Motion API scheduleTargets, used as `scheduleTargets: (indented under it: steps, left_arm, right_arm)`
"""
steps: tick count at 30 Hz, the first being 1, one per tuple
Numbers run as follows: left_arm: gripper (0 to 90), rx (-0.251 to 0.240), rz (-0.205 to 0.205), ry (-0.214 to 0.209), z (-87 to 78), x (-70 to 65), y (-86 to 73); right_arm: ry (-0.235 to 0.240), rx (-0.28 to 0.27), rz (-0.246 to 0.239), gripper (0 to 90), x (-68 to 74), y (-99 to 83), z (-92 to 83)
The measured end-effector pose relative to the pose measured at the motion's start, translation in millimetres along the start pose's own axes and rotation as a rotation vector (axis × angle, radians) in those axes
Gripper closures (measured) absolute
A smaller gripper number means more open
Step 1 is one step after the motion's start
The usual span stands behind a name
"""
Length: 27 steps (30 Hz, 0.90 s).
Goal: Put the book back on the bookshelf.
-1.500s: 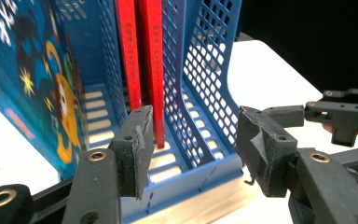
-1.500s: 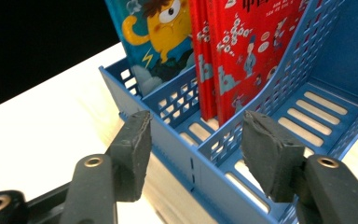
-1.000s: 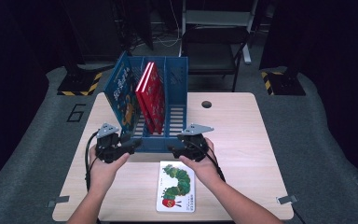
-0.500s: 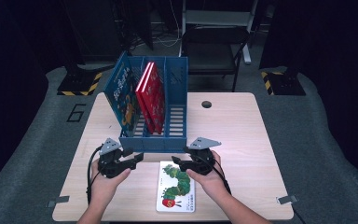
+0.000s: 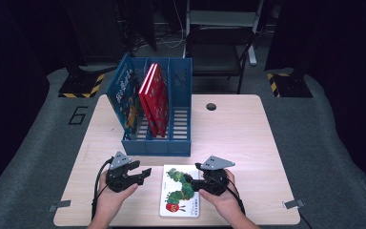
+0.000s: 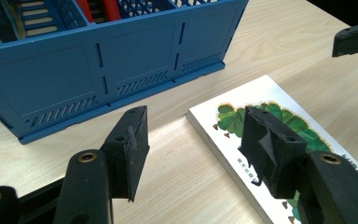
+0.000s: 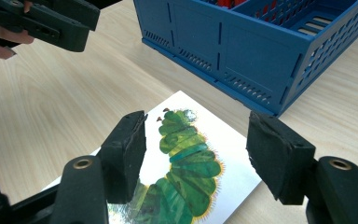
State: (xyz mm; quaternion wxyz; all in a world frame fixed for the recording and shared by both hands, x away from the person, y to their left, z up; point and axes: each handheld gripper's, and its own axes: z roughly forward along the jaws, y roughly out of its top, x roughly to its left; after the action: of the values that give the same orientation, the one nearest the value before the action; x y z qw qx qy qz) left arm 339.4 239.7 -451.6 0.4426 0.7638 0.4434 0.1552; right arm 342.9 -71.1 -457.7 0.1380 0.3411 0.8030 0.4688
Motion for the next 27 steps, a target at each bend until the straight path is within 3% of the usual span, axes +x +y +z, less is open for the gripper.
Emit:
scheduleTargets:
  steps: [3, 5, 7, 17, 20, 25, 27]
  left_arm:
    - [40.6, 0.045, -0.01, -0.042, 3.7, -0.3, -3.4]
    - [40.6, 0.065, -0.011, -0.046, 7.3, -1.9, -6.8]
    - [41.9, 0.079, 0.005, -0.061, 11.3, -3.6, -9.4]
    - [42.1, 0.104, 0.007, -0.055, 28.4, -4.6, -18.2]
    - [42.4, 0.14, 0.045, -0.058, 32.3, -7.3, -18.3]
    - [42.5, 0.139, 0.038, -0.074, 40.2, -11.3, -19.5]
    - [41.3, 0.162, 0.034, -0.084, 42.8, -12.6, -19.9]
  right_arm:
    - [0.005, -0.003, 0.003, 36.9, -0.4, -4.0, 0.1]
    - [0.008, -0.004, 0.01, 36.9, -1.7, -6.4, 1.6]
    - [-0.018, 0.004, -0.014, 37.4, -1.9, -10.7, 4.2]
    - [-0.046, 0.053, -0.062, 38.0, -9.2, -23.3, 12.3]
    - [-0.056, 0.067, -0.076, 37.5, -10.3, -26.0, 14.0]
    - [-0.06, 0.085, -0.062, 35.1, -10.5, -29.5, 16.7]
    - [-0.044, 0.108, -0.042, 32.4, -11.1, -31.0, 19.1]
